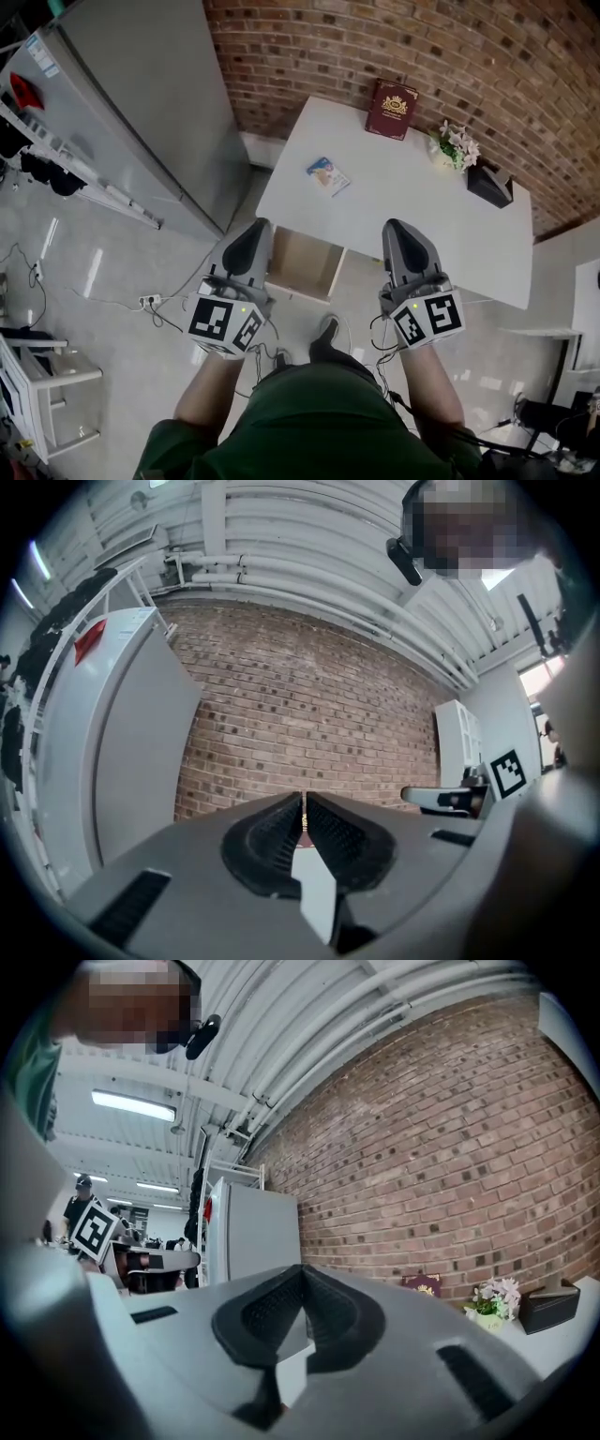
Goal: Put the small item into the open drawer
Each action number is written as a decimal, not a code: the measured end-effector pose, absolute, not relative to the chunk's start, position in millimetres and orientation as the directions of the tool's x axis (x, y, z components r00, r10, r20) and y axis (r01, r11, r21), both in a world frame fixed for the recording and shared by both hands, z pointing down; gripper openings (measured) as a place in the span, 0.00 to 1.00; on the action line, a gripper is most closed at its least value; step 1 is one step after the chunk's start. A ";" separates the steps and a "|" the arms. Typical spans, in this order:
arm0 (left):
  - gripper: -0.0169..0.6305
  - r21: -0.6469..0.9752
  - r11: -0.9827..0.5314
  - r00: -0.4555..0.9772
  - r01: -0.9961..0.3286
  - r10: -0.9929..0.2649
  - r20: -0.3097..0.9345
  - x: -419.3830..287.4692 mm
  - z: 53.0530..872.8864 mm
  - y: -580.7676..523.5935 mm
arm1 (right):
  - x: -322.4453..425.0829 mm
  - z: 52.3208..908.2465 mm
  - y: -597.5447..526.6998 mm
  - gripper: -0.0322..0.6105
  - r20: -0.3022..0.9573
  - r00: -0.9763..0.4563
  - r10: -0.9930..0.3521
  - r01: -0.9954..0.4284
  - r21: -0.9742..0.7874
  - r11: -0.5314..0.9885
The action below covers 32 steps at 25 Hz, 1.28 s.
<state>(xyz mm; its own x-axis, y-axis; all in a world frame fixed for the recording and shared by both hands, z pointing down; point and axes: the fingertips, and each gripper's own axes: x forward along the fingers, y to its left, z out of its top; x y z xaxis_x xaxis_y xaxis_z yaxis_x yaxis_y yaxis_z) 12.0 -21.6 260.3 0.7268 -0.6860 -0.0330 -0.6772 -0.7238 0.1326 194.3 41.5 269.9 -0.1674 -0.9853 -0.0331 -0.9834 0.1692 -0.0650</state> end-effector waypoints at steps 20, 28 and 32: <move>0.05 0.107 -0.644 0.651 -0.757 -0.757 0.049 59.6 274.2 -57.4 | 252.0 299.8 -28.5 0.05 -0.003 -0.269 -0.963 -0.951 -0.155 0.267; 0.05 0.152 -0.686 0.702 -0.712 -0.703 0.111 84.5 311.6 -94.8 | 267.6 318.6 -42.4 0.05 0.040 -0.211 -0.977 -0.965 -0.165 0.202; 0.05 0.178 -0.728 0.750 -0.662 -0.645 0.147 97.8 347.3 -117.5 | 279.6 329.4 -49.6 0.05 0.082 -0.143 -0.986 -0.978 -0.161 0.129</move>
